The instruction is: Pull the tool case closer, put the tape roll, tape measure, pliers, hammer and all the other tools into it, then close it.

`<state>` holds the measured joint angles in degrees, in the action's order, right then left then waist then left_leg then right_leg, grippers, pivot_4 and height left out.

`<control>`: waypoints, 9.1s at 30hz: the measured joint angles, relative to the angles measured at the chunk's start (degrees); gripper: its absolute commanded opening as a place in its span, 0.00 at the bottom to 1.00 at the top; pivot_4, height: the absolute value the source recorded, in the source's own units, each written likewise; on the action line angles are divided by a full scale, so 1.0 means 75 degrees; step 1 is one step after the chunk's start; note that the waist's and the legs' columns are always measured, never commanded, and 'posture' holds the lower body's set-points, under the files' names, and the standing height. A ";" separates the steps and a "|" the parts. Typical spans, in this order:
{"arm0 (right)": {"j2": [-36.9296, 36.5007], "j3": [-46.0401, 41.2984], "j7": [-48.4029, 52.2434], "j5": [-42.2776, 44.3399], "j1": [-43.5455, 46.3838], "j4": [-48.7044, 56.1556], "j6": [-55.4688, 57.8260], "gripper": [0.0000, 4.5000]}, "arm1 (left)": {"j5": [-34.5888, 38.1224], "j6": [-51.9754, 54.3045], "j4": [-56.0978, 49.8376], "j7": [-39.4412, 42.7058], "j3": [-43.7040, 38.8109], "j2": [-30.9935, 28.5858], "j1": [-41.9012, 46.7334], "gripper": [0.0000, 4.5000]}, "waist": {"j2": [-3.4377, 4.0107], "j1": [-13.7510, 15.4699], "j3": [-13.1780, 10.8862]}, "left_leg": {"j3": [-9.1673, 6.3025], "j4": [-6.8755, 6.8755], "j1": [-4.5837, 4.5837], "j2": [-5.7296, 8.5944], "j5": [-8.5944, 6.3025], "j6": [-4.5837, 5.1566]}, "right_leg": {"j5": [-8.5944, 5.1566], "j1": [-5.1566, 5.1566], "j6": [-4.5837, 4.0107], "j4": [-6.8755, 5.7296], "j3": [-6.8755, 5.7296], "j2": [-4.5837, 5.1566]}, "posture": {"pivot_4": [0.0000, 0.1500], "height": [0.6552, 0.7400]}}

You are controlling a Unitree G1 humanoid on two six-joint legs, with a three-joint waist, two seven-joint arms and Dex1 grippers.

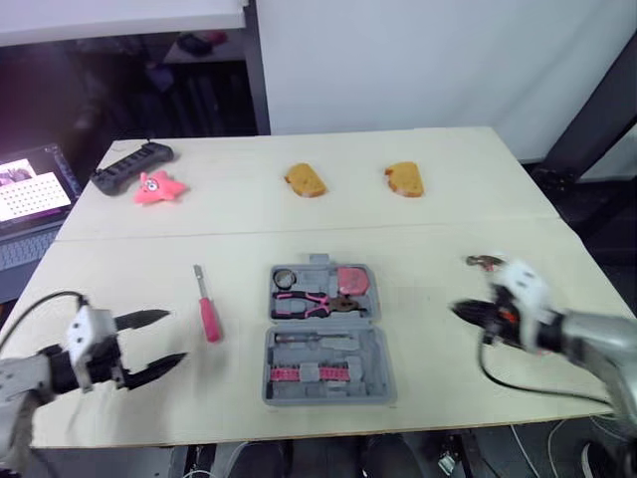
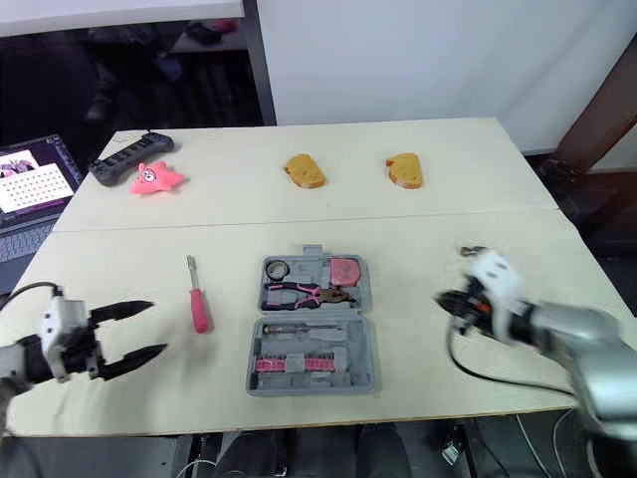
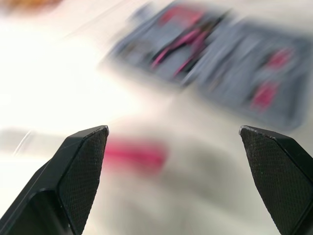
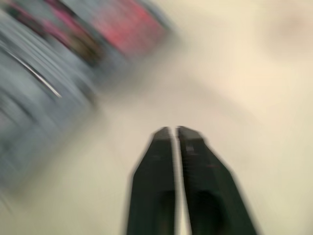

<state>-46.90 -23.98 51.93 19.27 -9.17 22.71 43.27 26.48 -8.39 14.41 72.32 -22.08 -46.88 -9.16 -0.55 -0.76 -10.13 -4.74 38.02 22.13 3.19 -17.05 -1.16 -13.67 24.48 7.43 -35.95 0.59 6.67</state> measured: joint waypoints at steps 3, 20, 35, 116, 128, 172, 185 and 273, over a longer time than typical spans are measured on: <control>0.0059 -0.0867 0.0174 0.0000 -0.1165 0.0042 -0.0552 0.75 | -0.0159 -0.0368 0.0906 -0.0045 -0.0345 -0.0171 -0.0052 1.00 | -0.0003 -0.0030 -0.0001 | 0.0001 -0.0004 -0.0076 -0.0012 -0.0005 0.0006 | -0.0016 -0.0065 -0.0016 0.0002 0.0025 -0.0001 | 1.00 1.00; 0.0442 -0.1317 -0.0808 -0.0099 -0.1946 0.0508 -0.1127 0.99 | -0.0327 -0.0950 0.2080 0.0032 -0.0416 -0.0057 0.0020 1.00 | -0.0010 0.0046 0.0002 | -0.0015 -0.0004 -0.0099 -0.0019 -0.0015 0.0020 | -0.0021 -0.0132 -0.0010 0.0079 0.0021 0.0020 | 1.00 1.00; 0.1367 0.0079 -0.4629 -0.0891 0.2368 -0.1013 0.3490 0.99 | -0.0269 0.0848 -0.3353 -0.0522 0.2200 0.0980 0.0147 1.00 | 0.0007 0.0027 0.0004 | -0.0013 -0.0004 -0.0092 -0.0012 -0.0015 0.0020 | -0.0017 -0.0123 -0.0022 0.0080 0.0031 0.0021 | 1.00 1.00; 0.4405 0.2134 -0.6075 -0.1949 0.3129 0.0542 0.5985 0.01 | 0.0056 0.1852 -0.4555 -0.0720 0.2673 0.0709 0.0670 1.00 | 0.0061 -0.0037 -0.0016 | -0.0012 -0.0020 -0.0088 0.0000 -0.0014 0.0023 | -0.0004 -0.0094 0.0001 0.0061 0.0036 -0.0007 | 1.00 1.00; 0.2884 0.0938 -0.4815 -0.0721 0.3547 0.1794 0.6509 0.99 | 0.0067 0.1816 -0.4559 -0.0747 0.2381 0.0642 0.0405 1.00 | 0.0075 -0.0011 -0.0028 | -0.0011 -0.0018 -0.0082 0.0000 -0.0014 0.0024 | -0.0006 -0.0097 -0.0002 0.0073 0.0038 0.0002 | 1.00 1.00; -0.0184 0.9292 0.0469 -0.9744 0.8832 -0.8460 -1.4914 0.08 | 0.0155 0.1696 -0.5254 -0.1685 0.2157 0.0806 -0.0391 1.00 | -0.0024 -0.0238 -0.0072 | -0.0008 -0.0009 -0.0123 -0.0001 -0.0003 0.0001 | -0.0011 -0.0139 -0.0023 0.0074 0.0035 -0.0003 | 1.00 1.00; -0.0965 0.8931 0.1077 -0.7964 0.8475 -0.8233 -1.4319 0.01 | 0.0146 0.1723 -0.4953 -0.1741 0.2187 0.0993 0.0001 1.00 | 0.0020 -0.0178 -0.0099 | -0.0012 -0.0010 -0.0097 -0.0001 -0.0002 0.0001 | 0.0000 -0.0117 -0.0010 0.0074 0.0039 0.0000 | 1.00 1.00; 0.3310 0.2592 -0.5184 -0.1009 0.1047 0.1170 0.2468 0.01 | 0.0384 0.1215 -0.3058 0.0273 0.0808 0.0138 -0.0154 1.00 | -0.0003 -0.0004 -0.0023 | -0.0005 0.0004 -0.0015 -0.0004 0.0005 -0.0001 | 0.0064 -0.0023 0.0011 0.0070 0.0046 -0.0016 | 1.00 1.00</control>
<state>-22.08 -4.54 13.05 11.70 -1.32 31.49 61.77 29.35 0.72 -8.52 74.37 -16.02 -45.84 -10.31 -0.57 -0.79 -10.30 -4.77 38.05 22.03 3.16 -17.02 -1.17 -13.19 24.30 7.52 -35.43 0.94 6.55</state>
